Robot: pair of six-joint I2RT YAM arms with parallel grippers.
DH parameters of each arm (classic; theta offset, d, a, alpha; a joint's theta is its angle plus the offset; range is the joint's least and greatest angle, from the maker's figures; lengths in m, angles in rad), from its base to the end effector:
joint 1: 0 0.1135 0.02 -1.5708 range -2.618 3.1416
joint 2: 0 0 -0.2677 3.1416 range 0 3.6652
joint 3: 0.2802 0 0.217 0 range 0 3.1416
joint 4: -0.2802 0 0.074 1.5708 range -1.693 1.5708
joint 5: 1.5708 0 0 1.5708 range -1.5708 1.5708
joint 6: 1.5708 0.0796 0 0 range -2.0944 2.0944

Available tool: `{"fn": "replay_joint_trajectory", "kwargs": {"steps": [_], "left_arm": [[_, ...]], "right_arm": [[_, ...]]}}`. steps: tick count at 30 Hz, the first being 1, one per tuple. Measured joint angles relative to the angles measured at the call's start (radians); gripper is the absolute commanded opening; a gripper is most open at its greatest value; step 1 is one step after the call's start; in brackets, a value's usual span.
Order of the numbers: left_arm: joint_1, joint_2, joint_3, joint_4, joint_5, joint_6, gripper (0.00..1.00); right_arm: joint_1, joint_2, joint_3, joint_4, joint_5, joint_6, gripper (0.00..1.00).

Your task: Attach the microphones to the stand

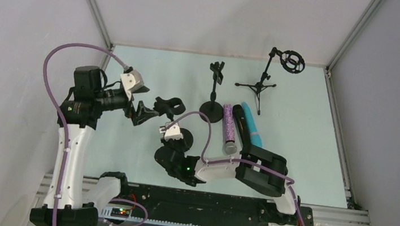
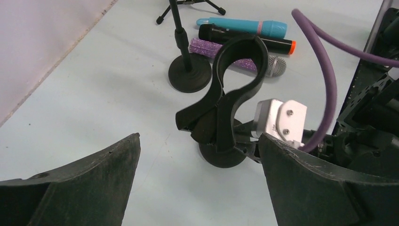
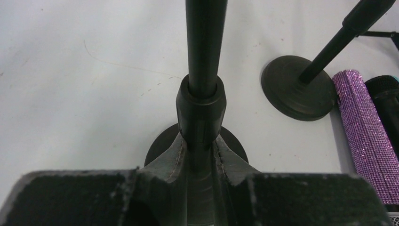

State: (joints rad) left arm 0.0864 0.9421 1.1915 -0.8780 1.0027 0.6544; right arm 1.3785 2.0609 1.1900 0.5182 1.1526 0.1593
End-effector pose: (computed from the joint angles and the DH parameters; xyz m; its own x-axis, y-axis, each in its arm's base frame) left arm 0.1496 -0.0544 0.3709 -0.0796 0.3218 -0.9434 0.8587 0.5028 0.0991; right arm 0.1528 0.4043 0.1921 -0.1024 -0.1889 -0.9766 -0.2213 0.9615 -0.1628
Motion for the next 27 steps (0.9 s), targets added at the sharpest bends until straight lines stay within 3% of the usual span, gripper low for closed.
{"fn": "replay_joint_trajectory", "kwargs": {"steps": [2, 8, 10, 21, 27], "left_arm": [[0.000, 0.012, 0.000, 0.000, 0.006, 0.000, 1.00], [0.000, 0.033, 0.000, 0.000, 0.025, 0.000, 1.00], [0.000, 0.038, 0.000, 0.000, 0.028, 0.000, 1.00], [0.000, 0.054, 0.002, 0.001, 0.041, 0.000, 1.00], [0.000, 0.059, 0.013, 0.000, 0.041, 0.000, 1.00]], "right_arm": [[-0.005, -0.015, 0.019, -0.103, -0.014, 0.071, 0.28], [-0.012, -0.060, 0.030, -0.280, -0.045, 0.193, 0.60], [-0.011, -0.074, 0.031, -0.312, -0.055, 0.213, 0.65], [0.004, -0.167, 0.031, -0.416, -0.107, 0.233, 0.81], [0.014, -0.304, 0.031, -0.583, -0.150, 0.289, 0.91]]}}
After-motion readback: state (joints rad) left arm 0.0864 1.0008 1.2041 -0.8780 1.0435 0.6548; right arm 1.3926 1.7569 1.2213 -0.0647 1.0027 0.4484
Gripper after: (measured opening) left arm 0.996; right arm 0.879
